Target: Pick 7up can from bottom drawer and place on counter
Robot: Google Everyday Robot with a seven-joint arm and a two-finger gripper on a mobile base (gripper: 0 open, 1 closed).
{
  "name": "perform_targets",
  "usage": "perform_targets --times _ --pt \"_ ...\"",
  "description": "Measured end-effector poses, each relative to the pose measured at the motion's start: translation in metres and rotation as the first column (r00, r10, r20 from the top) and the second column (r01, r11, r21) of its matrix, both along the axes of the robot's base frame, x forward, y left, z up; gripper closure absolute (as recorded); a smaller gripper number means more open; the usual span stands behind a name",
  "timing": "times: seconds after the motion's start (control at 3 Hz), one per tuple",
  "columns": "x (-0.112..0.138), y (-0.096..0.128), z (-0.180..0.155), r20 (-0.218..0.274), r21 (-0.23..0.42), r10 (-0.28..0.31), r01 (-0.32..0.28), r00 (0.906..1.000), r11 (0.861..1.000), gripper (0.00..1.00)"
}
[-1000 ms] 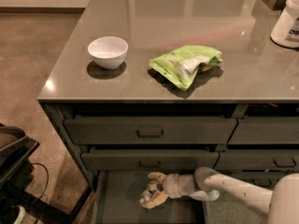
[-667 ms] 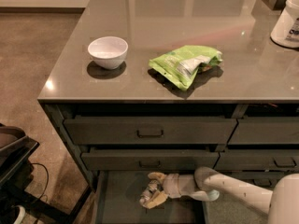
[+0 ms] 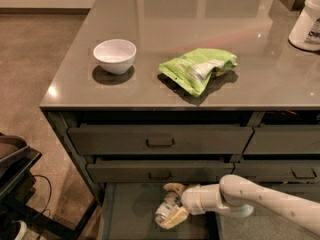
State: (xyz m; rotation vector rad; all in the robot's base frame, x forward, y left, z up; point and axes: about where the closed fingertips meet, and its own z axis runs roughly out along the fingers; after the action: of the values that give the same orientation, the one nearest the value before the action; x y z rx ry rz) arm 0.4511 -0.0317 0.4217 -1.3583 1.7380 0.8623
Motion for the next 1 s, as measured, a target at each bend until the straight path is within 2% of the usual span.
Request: perform_targets --times 0.33,0.67,1.0 --pt "-0.026 -0.034 0.069 0.100 -0.027 -0.025 0.028 0.9946 0.999 1.00" --pt "-0.026 -0.032 0.068 0.099 -0.025 -0.023 0.025 0.9948 0.999 1.00" --pt "-0.024 -0.032 0.104 0.152 -0.072 0.014 -0.004 0.9883 0.997 1.00"
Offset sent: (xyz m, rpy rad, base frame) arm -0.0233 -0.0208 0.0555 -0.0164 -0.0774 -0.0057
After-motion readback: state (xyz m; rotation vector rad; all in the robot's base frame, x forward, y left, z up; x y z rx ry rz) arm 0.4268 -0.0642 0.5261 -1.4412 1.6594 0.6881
